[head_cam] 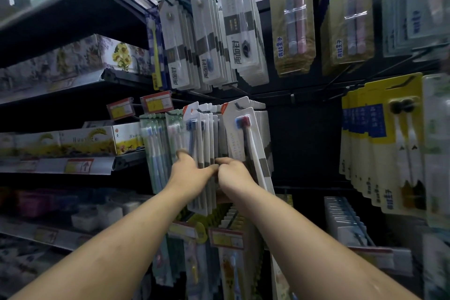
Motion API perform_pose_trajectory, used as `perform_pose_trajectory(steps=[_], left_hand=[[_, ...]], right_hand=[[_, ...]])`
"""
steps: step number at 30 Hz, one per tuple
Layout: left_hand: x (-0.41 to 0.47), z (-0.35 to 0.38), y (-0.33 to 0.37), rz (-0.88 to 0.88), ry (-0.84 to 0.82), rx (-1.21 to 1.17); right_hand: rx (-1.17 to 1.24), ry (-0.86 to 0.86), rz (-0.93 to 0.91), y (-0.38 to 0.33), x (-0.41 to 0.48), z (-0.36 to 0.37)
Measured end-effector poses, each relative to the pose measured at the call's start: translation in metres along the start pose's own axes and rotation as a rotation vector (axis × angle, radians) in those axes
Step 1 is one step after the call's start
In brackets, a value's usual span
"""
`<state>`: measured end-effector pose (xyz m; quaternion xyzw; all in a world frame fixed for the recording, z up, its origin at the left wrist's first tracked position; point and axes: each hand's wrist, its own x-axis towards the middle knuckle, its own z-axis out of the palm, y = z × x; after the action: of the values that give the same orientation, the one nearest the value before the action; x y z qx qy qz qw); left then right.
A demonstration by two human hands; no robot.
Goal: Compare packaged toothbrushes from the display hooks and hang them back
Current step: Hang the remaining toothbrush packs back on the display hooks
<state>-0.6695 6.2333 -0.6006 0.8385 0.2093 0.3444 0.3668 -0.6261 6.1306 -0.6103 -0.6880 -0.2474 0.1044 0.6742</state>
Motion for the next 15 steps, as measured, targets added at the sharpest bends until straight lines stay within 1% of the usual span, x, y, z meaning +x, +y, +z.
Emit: perform_pose_trajectory(steps=[2,5,8,13,15], left_hand=[[0.0,0.003,0.004,-0.002,0.026,0.012],[-0.002,0.007,0.01,-0.023,0.042,0.025],[-0.004,0.012,0.016,-0.049,0.056,0.056],[-0.007,0.013,0.02,-0.07,0.14,0.067],[-0.006,0.01,0.02,-0.072,0.166,0.11]], right_hand=[[-0.011,0.024,-0.017,-0.005,-0.003,-0.001],[-0.017,0.011,-0.045,-0.012,-0.007,-0.005],[-0.074,0.007,-0.082,-0.015,-0.007,-0.005],[-0.15,-0.007,-0.109,-0.016,-0.008,-0.002],[-0.162,-0.028,-0.107,-0.017,-0.009,-0.001]])
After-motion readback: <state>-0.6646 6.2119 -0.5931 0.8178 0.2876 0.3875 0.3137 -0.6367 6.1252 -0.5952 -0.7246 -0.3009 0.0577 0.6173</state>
